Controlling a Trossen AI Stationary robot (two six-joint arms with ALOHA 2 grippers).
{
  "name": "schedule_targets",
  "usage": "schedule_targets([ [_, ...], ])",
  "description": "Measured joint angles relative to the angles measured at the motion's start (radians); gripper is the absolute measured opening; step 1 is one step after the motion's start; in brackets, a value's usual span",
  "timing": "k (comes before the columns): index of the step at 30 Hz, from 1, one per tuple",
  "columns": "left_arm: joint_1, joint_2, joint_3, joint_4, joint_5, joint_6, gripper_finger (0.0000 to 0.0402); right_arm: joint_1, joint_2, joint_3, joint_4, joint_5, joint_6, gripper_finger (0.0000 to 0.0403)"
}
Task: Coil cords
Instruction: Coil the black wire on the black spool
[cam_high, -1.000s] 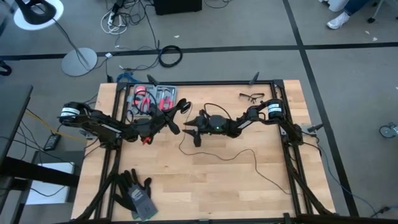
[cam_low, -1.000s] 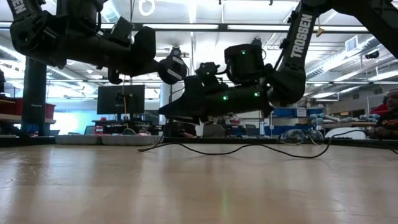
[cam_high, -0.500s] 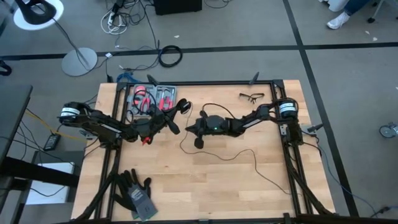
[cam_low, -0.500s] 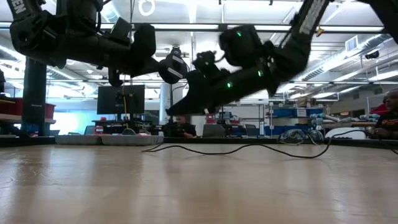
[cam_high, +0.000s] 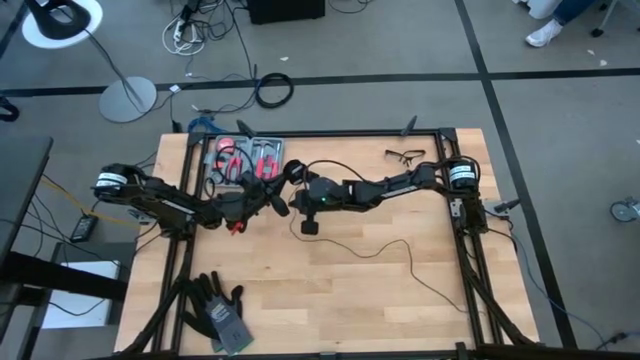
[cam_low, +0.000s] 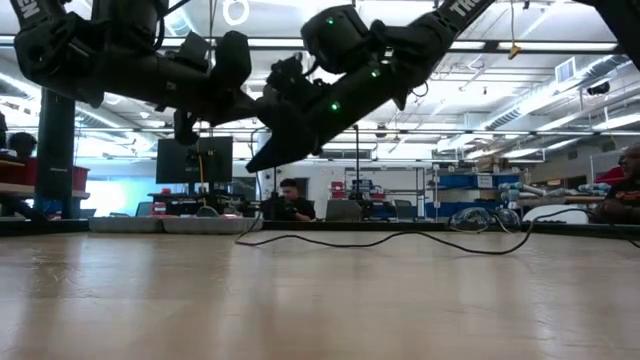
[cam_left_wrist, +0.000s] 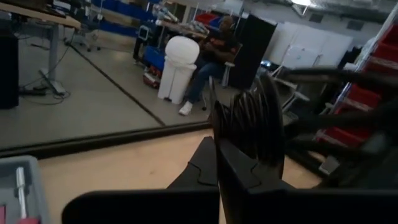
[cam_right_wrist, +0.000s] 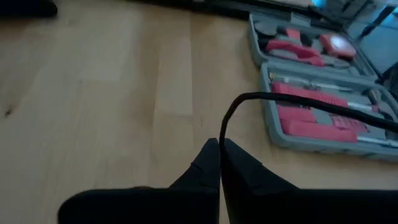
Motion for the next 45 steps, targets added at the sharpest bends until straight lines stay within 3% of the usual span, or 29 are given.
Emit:
schedule_targets([
  [7, -0.021, 0.003, -0.001, -0.096, -0.012, 0.015, 0.0, 0.004, -0.008, 0.057, -0.044, 0.056, 0.044, 0.0],
  [17, -0.022, 0.004, -0.002, -0.108, -0.051, 0.036, 0.0, 0.029, -0.012, 0.058, -0.142, 0.208, 0.082, 0.0],
  [25, -0.022, 0.004, -0.002, -0.128, -0.028, 0.038, 0.0, 0.043, -0.06, 0.057, -0.188, 0.183, 0.028, 0.0],
  [35, -0.021, 0.004, -0.001, -0.199, 0.05, 0.018, 0.0, 0.03, -0.215, 0.057, -0.251, 0.12, -0.005, 0.0],
  [45, -0.021, 0.003, -0.001, -0.179, 0.157, -0.008, 0.0, -0.061, -0.315, 0.057, -0.457, 0.166, 0.038, 0.0],
])
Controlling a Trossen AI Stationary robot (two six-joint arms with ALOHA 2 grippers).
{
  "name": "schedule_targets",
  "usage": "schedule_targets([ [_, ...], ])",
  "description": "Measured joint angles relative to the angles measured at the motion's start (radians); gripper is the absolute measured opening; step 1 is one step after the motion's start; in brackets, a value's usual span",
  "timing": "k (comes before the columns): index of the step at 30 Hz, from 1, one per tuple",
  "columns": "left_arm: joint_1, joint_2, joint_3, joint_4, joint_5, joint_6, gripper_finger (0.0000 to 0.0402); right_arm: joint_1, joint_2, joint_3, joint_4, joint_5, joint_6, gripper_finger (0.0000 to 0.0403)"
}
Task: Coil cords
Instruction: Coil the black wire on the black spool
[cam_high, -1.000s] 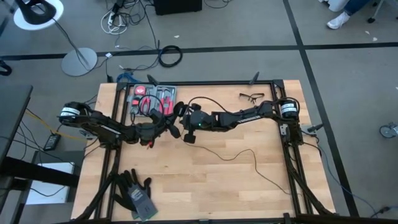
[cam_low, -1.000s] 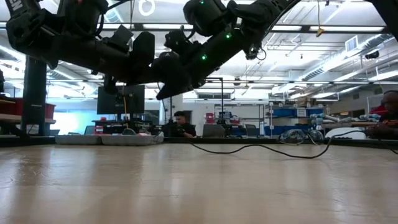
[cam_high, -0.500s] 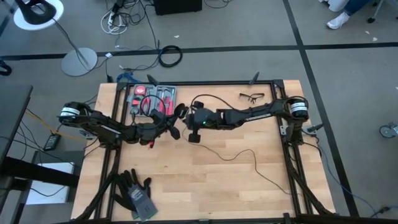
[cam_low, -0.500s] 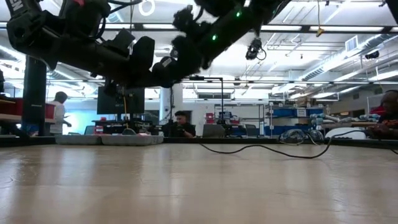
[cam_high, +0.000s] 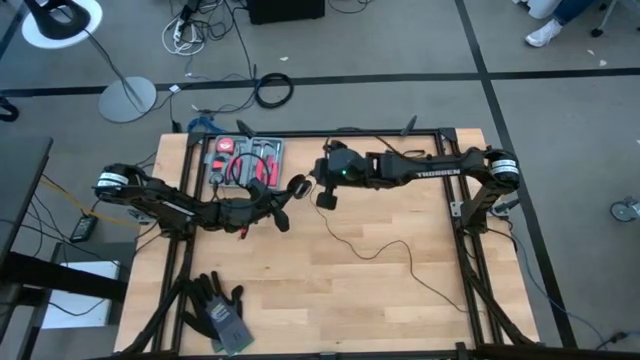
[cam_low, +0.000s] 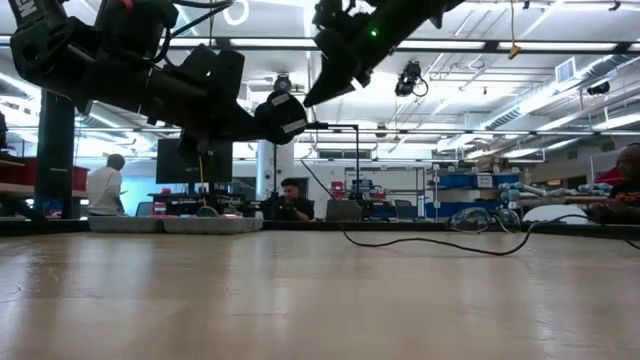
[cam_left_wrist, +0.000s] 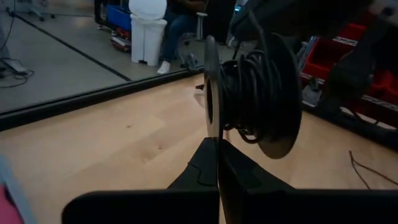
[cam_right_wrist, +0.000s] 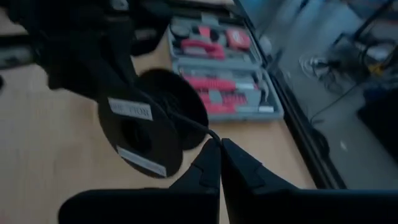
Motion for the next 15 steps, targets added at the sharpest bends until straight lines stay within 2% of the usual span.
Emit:
schedule_targets([
  [3, 0.0, 0.0, 0.0, 0.014, 0.012, 0.0, 0.0, -0.02, -0.001, 0.0, -0.061, -0.03, 0.03, 0.0002],
  [9, 0.0, -0.003, 0.0, 0.079, 0.023, 0.004, 0.0, -0.032, -0.003, -0.06, -0.114, -0.235, 0.046, 0.0026],
  [15, 0.0, -0.004, 0.0, 0.107, 0.03, 0.002, 0.0, -0.025, -0.002, -0.228, 0.043, -0.249, 0.139, 0.0034],
])
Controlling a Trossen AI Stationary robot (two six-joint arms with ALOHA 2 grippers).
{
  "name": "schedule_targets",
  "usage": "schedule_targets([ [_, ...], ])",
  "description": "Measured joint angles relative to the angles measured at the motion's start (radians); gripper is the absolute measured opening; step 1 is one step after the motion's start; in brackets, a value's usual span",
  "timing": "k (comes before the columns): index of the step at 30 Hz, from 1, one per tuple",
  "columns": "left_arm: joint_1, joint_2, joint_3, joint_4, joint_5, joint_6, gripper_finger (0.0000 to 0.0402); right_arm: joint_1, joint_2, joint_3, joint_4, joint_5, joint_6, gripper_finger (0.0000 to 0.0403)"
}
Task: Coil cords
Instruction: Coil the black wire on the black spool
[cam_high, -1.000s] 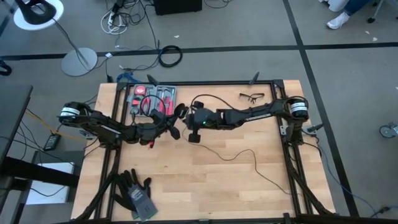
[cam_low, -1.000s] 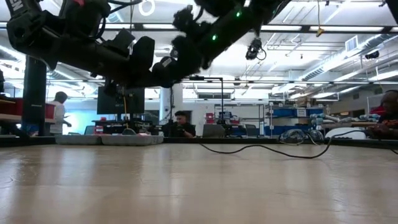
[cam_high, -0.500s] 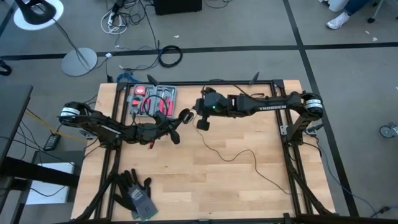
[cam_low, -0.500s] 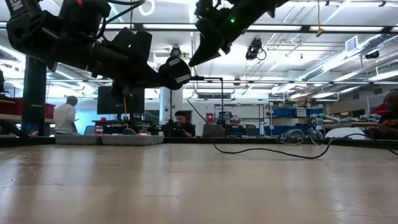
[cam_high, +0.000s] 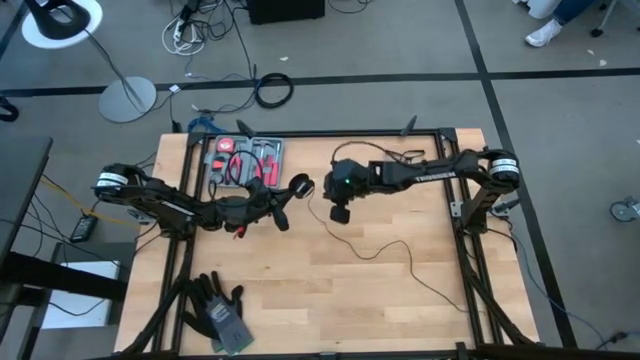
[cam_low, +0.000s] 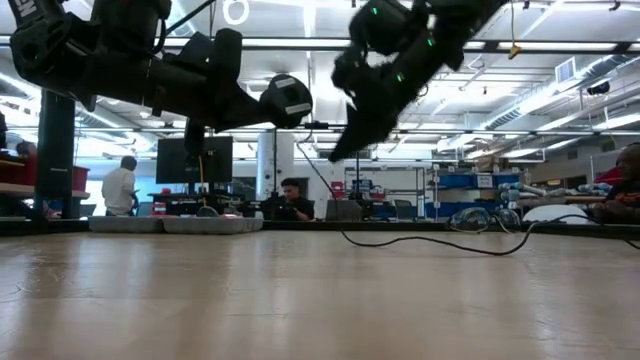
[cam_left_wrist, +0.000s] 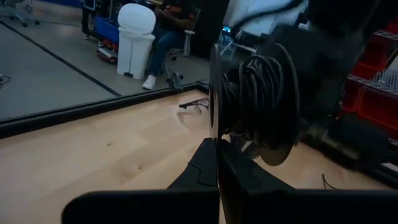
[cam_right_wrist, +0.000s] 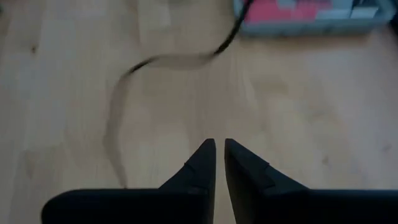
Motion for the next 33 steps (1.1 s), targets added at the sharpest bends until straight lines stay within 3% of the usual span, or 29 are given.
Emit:
schedule_targets([
  [6, 0.0, 0.0, 0.0, -0.011, 0.021, -0.002, 0.0, 0.03, -0.017, -0.114, 0.051, -0.002, 0.044, 0.0028],
  [11, 0.0, 0.0, 0.0, -0.121, 0.029, -0.006, 0.0, 0.045, -0.11, -0.185, 0.105, 0.002, 0.047, 0.0018],
  [17, 0.002, 0.0, 0.0, -0.263, 0.113, -0.036, 0.0, 0.047, -0.148, -0.265, 0.337, 0.001, -0.033, 0.0013],
  [26, 0.002, 0.0, 0.0, -0.388, 0.219, -0.102, 0.0, 0.047, -0.023, -0.279, 0.533, -0.023, -0.111, 0.0063],
  [29, 0.002, 0.0, 0.0, -0.4, 0.237, -0.102, 0.0, 0.047, -0.015, -0.279, 0.618, -0.088, -0.128, 0.0086],
  [33, 0.002, 0.0, 0.0, -0.396, 0.241, -0.102, 0.0, 0.048, -0.016, -0.278, 0.651, -0.099, -0.132, 0.0114],
])
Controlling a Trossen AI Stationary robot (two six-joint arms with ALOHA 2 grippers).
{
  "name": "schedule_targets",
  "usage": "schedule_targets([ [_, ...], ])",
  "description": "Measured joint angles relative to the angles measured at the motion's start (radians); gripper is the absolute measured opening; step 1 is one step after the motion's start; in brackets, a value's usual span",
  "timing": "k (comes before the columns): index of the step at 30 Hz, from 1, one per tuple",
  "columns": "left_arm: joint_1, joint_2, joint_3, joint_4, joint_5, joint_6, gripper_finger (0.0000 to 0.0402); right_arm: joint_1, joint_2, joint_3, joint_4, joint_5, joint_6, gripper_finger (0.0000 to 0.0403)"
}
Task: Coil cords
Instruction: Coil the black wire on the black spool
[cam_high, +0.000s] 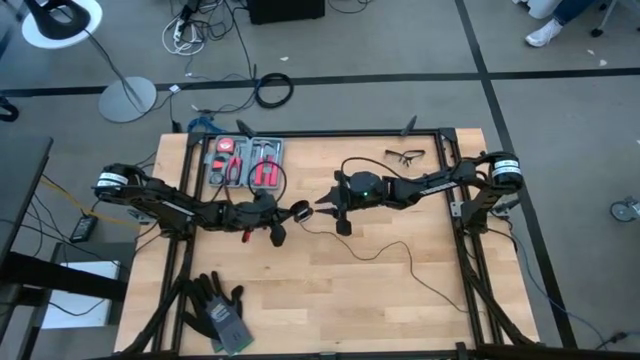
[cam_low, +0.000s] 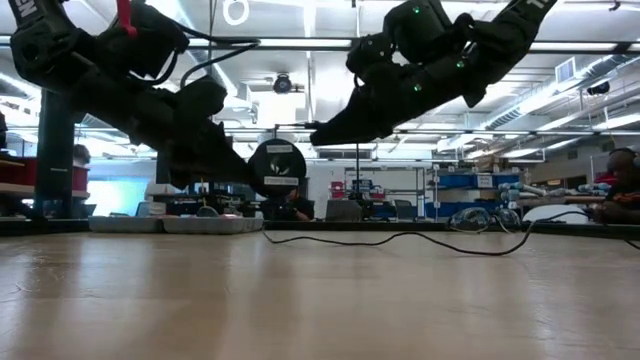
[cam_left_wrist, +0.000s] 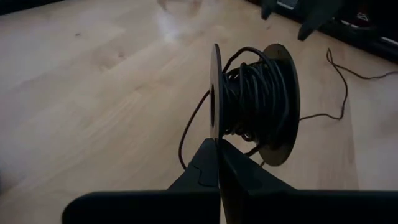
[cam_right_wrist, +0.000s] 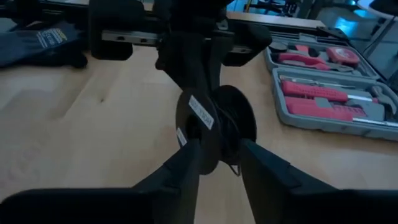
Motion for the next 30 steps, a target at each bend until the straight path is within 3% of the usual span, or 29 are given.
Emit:
schedule_targets([
  [7, 0.0, 0.0, 0.0, 0.052, 0.024, 0.019, 0.0, -0.003, 0.0, 0.0, 0.001, -0.009, -0.006, 0.0141],
  [16, 0.0, 0.0, 0.008, 0.107, 0.028, 0.025, 0.0, -0.003, 0.0, 0.0, -0.003, -0.058, 0.008, 0.0129],
  [21, 0.0, 0.0, 0.045, 0.105, 0.03, 0.08, 0.0, -0.003, 0.0, 0.0, -0.001, -0.065, 0.05, 0.0098],
  [26, 0.002, 0.0, 0.065, 0.092, 0.017, 0.13, 0.0, -0.002, 0.0, 0.0, -0.004, -0.066, 0.091, 0.0016],
  [30, 0.002, 0.0, 0.065, 0.096, 0.007, 0.122, 0.0001, -0.002, 0.0, 0.0, 0.007, -0.062, 0.116, 0.0011],
])
